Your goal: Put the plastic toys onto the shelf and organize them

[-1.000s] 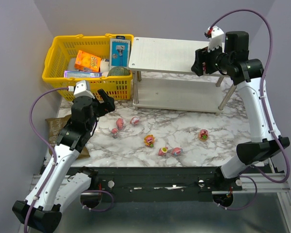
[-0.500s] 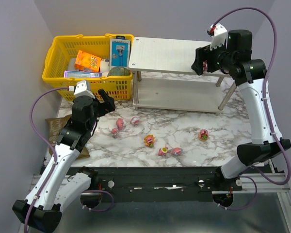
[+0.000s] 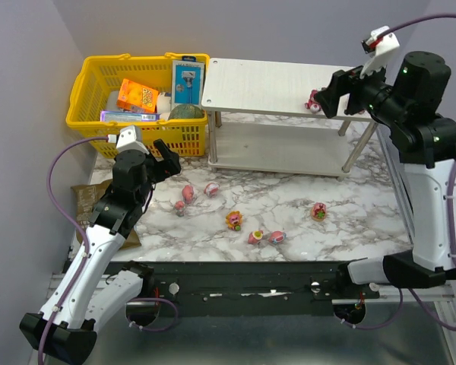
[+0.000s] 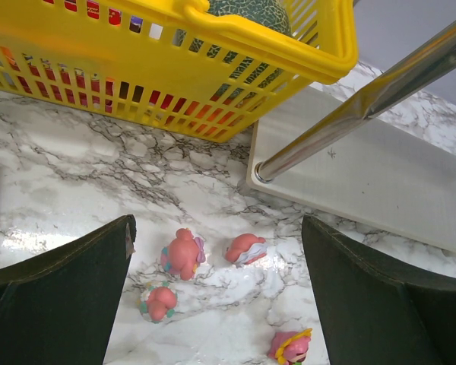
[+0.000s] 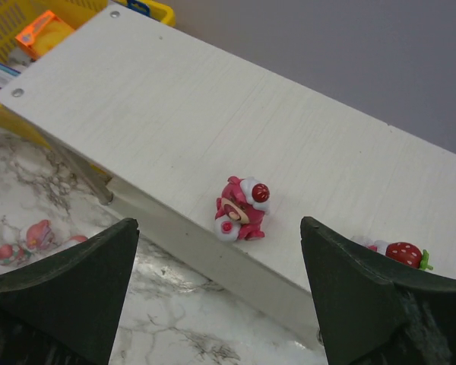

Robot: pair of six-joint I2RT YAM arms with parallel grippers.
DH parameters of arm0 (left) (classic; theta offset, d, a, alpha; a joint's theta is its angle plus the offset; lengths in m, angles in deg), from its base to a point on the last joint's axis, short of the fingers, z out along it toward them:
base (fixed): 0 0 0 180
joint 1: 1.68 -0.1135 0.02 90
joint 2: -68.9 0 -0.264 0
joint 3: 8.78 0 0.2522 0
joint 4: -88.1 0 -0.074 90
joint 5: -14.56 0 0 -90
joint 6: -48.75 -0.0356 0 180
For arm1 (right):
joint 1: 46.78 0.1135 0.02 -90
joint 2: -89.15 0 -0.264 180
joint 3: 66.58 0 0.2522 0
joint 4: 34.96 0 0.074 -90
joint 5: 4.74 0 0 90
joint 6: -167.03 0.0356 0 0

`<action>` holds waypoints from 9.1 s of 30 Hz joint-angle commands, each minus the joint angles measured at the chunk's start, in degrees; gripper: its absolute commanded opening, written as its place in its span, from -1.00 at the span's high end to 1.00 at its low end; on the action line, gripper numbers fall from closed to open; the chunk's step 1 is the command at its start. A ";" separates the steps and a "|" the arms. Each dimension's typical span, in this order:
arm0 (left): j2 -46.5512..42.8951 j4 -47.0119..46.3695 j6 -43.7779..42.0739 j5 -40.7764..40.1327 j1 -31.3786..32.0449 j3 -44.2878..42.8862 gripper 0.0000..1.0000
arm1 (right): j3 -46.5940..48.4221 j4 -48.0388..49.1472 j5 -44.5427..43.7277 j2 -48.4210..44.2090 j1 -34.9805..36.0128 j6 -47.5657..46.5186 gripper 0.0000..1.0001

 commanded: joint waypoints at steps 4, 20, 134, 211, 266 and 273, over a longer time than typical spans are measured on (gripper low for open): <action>-0.25 -3.07 1.63 0.88 0.23 0.35 -0.97 | -6.74 -0.32 8.97 -8.58 4.83 0.82 -0.89; -1.21 -3.95 2.78 1.58 0.23 2.73 -0.98 | -49.04 22.52 2.32 -18.36 34.97 10.74 -0.86; -2.53 0.35 3.48 1.32 0.23 3.60 -0.98 | 22.75 -14.99 -36.11 23.57 25.06 21.73 0.29; -0.25 0.44 2.60 -0.61 0.23 3.69 -0.98 | -11.96 27.71 -40.76 13.03 24.09 13.74 -0.32; -0.33 1.06 2.43 -0.79 0.23 3.43 -0.98 | -12.33 31.69 -36.99 8.54 24.88 8.72 -1.00; -0.95 1.32 2.51 -0.79 0.23 3.51 -0.97 | -7.67 25.80 -33.65 5.12 24.88 9.51 -1.00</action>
